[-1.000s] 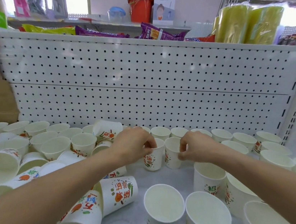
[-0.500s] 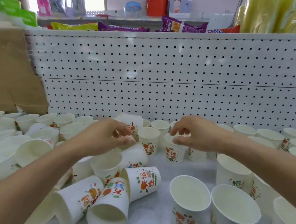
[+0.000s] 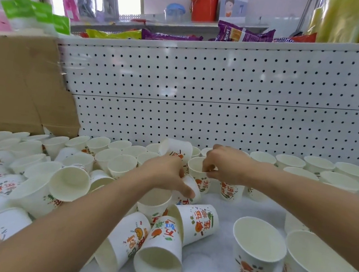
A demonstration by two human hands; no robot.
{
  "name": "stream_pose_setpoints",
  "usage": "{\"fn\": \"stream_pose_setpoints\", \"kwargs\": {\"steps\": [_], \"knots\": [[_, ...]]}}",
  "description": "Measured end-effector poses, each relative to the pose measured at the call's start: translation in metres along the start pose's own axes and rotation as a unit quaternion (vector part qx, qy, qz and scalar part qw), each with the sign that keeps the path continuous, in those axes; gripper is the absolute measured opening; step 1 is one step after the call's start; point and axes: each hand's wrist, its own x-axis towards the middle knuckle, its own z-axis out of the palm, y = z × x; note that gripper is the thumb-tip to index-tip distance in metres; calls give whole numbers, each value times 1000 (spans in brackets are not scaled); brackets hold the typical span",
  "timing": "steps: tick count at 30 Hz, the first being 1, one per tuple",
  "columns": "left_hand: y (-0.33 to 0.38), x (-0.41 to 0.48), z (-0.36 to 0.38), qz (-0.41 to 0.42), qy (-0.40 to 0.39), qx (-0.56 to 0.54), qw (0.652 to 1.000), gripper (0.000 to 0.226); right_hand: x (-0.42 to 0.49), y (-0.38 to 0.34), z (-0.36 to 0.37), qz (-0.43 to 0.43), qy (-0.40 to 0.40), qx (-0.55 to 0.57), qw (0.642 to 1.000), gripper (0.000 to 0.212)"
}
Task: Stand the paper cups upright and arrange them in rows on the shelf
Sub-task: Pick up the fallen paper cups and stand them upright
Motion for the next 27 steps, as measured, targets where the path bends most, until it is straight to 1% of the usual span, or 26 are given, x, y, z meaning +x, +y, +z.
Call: {"fn": "stream_pose_setpoints", "kwargs": {"steps": [4,5,7,9,11,13,15,17,19,21,23,25,27], "knots": [[9,8,7,-21,-38,34,998,56,-9,0,-7,10,9,60,998,26],[8,8,7,-22,-43,22,999,57,-12,-1,-8,15,15,78,997,25],[3,5,3,-8,-44,-36,998,57,-17,-3,-10,26,25,128,991,24],[-2,-4,-2,27,-20,-95,995,54,-22,-4,-13,40,30,209,977,25],[-4,-13,-7,57,31,-162,985,52,-26,-7,-18,46,36,296,953,31],[-1,-20,-9,76,87,-229,967,55,-31,-15,-26,28,53,360,931,24],[4,-25,-9,92,118,-274,950,56,-35,-23,-33,3,71,366,928,14],[11,-31,-8,98,130,-291,943,57,-39,-28,-37,-7,87,334,938,14],[15,-41,-5,84,139,-250,955,67,-48,-23,-42,-4,77,283,956,18],[15,-56,-1,63,136,-135,979,73,-61,-13,-45,5,24,213,977,23],[16,-71,4,63,105,-17,992,72,-77,-1,-43,29,-29,148,988,24],[19,-81,10,63,53,73,994,76,-90,9,-38,59,-63,109,990,25],[23,-82,13,59,22,149,987,81,-99,16,-32,82,-86,98,988,30]]}}
